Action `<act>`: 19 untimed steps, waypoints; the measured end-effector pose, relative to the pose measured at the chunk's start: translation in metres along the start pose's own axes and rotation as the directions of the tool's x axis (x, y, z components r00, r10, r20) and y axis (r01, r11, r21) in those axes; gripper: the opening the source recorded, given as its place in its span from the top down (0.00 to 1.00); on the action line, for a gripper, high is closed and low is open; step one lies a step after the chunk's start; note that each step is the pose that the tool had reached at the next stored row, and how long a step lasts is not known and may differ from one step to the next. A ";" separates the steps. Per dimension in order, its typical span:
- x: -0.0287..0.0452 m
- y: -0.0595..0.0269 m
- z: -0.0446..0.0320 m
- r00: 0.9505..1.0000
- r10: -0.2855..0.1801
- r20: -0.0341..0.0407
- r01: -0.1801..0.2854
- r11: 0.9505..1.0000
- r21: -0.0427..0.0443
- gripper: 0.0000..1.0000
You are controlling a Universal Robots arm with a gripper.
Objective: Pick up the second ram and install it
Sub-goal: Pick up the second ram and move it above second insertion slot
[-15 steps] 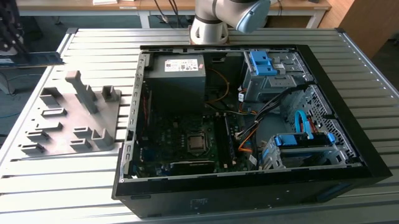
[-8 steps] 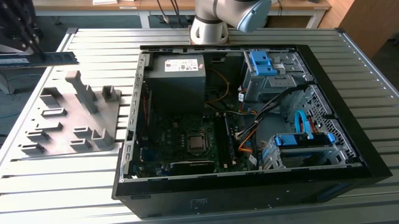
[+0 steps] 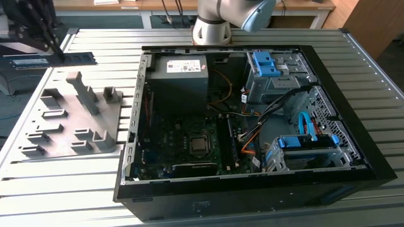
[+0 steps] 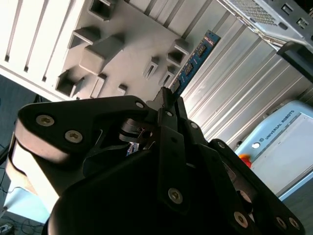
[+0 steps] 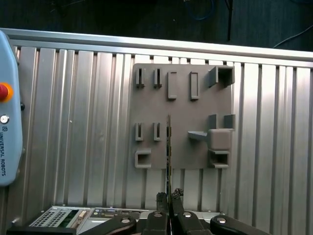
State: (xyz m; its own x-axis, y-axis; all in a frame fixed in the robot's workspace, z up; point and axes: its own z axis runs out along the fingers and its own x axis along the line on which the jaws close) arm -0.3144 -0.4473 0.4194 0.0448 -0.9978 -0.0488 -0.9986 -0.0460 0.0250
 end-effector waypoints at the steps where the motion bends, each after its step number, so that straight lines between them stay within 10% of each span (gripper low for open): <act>1: 0.0001 -0.0031 -0.0001 1.000 0.000 0.000 0.000 1.000 0.000 0.86; 19: 0.0025 -0.0541 -0.0015 1.000 0.000 0.000 0.000 1.000 -0.001 0.86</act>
State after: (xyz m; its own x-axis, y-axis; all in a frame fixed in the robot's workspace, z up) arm -0.2602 -0.4473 0.4195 0.0448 -0.9978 -0.0485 -0.9986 -0.0461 0.0261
